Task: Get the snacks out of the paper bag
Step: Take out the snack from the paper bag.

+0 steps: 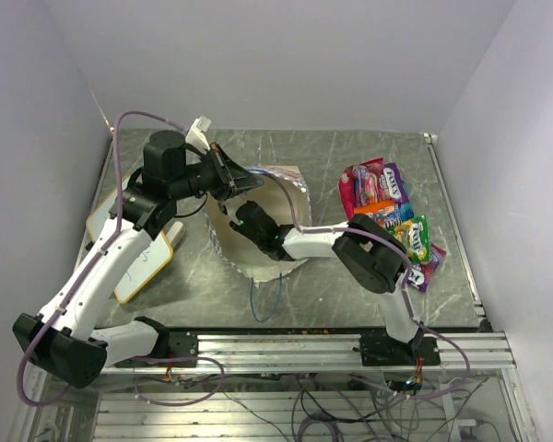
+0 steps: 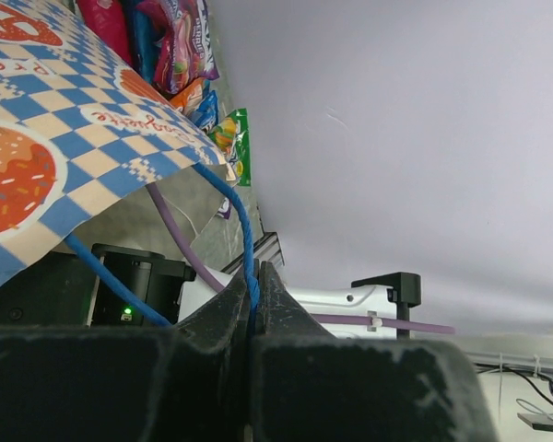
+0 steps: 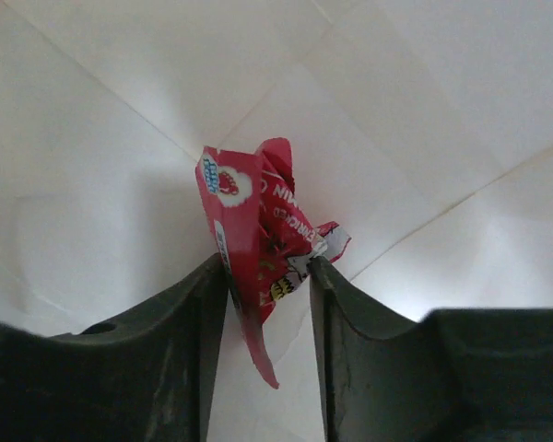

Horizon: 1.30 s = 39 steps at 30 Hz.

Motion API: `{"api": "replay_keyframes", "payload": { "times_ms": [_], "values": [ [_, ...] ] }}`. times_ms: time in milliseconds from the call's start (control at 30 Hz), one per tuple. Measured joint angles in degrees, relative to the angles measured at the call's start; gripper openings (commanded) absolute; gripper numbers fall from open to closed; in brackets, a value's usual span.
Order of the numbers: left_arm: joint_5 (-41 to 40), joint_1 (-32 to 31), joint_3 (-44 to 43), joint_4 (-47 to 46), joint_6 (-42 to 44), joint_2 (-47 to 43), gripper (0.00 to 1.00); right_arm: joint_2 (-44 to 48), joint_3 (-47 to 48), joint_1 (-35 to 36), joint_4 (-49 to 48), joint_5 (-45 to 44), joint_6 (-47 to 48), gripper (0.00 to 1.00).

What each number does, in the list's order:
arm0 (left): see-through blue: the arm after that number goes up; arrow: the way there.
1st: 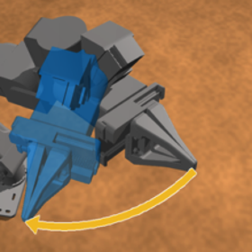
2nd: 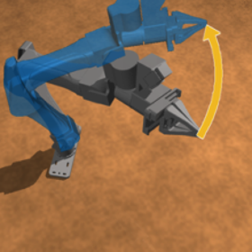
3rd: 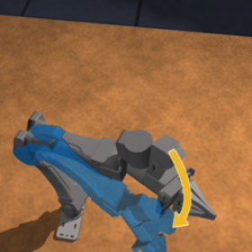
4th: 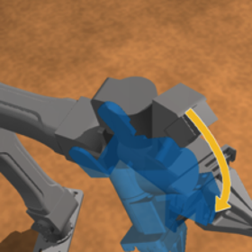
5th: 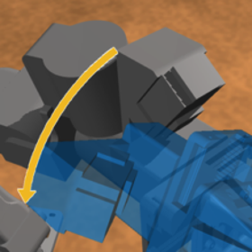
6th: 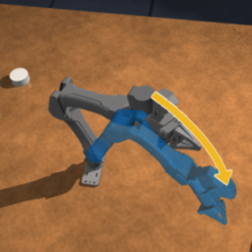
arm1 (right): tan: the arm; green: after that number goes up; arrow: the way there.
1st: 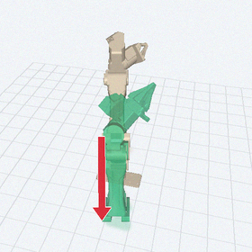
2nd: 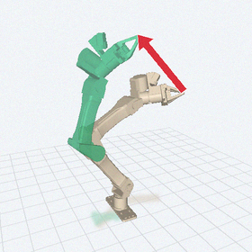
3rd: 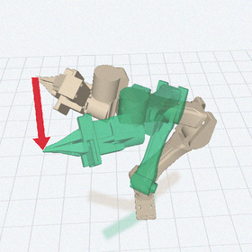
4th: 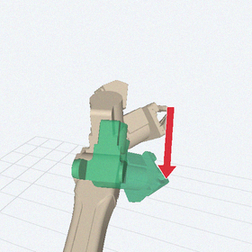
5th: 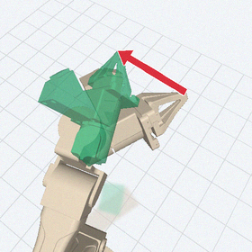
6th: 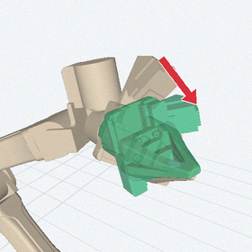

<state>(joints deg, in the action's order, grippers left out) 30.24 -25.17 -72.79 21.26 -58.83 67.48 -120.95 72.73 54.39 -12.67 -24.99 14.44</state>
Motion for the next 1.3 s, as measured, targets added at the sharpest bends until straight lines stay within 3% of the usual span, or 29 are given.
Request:
{"api": "replay_keyframes", "payload": {
  "times_ms": [333, 667, 900, 1300],
  "values": [
    [-0.02, 0.0, 0.07, 0.02, -0.11, -0.46, 0.07, 3.41, -1.9, 0.04, 1.4, 2.14, -1.42, 0.14],
    [0.61, 0.0, 0.07, -0.24, -0.11, -0.37, 0.07, 30.62, -18.34, 0.11, 3.08, 14.75, -9.18, 0.12],
    [1.31, -0.04, 0.07, -0.52, -0.02, 0.26, 0.07, 41.59, -25.46, 1.99, 5.07, 22.99, -12.48, 0.12],
    [2.38, -0.04, -3.69, -2.27, -1.4, 3.45, 0.07, 40.28, -20.68, 3.61, 7.85, 27.61, -12.63, 0.1]
  ]
}}
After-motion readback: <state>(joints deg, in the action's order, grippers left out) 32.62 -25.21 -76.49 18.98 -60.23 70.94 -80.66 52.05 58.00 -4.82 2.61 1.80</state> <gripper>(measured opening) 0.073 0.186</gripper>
